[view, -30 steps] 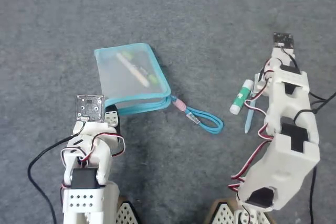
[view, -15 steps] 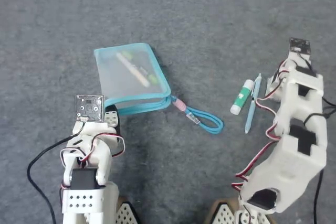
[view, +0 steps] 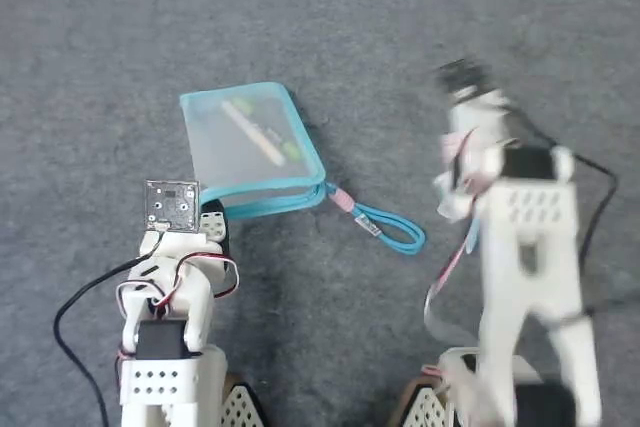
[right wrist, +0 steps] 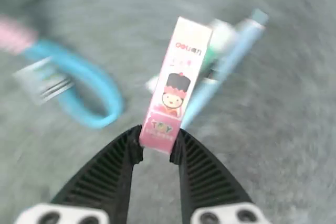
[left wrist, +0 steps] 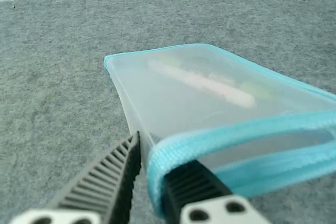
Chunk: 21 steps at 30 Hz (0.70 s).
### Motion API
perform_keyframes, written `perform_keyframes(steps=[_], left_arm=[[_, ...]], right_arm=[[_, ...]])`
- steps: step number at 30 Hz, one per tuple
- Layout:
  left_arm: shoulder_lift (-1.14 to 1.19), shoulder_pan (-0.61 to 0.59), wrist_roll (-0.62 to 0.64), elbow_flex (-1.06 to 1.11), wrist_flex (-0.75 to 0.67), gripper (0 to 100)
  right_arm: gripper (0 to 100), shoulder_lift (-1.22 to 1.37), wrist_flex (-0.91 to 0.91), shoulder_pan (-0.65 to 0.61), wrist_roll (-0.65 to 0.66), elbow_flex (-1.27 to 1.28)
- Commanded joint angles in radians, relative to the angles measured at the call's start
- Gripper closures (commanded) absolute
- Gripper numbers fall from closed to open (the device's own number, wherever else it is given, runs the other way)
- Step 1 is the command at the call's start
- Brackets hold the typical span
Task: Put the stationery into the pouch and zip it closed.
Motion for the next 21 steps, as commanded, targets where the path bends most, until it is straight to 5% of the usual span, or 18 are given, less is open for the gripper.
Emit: perform_keyframes(steps=[1, 10, 21], left_arm=[[-0.018, 0.006, -0.014, -0.001, -0.021, 99], [-0.018, 0.008, -0.014, -0.001, -0.02, 99], [-0.018, 0.008, -0.012, -0.001, -0.02, 99]], right_arm=[[99.1, -0.329, 0.12, -0.257, 0.051, 0.052], [99.1, -0.318, 0.189, -0.765, -0.026, 0.037], [99.1, 0.097, 0.147, -0.799, -0.041, -0.262]])
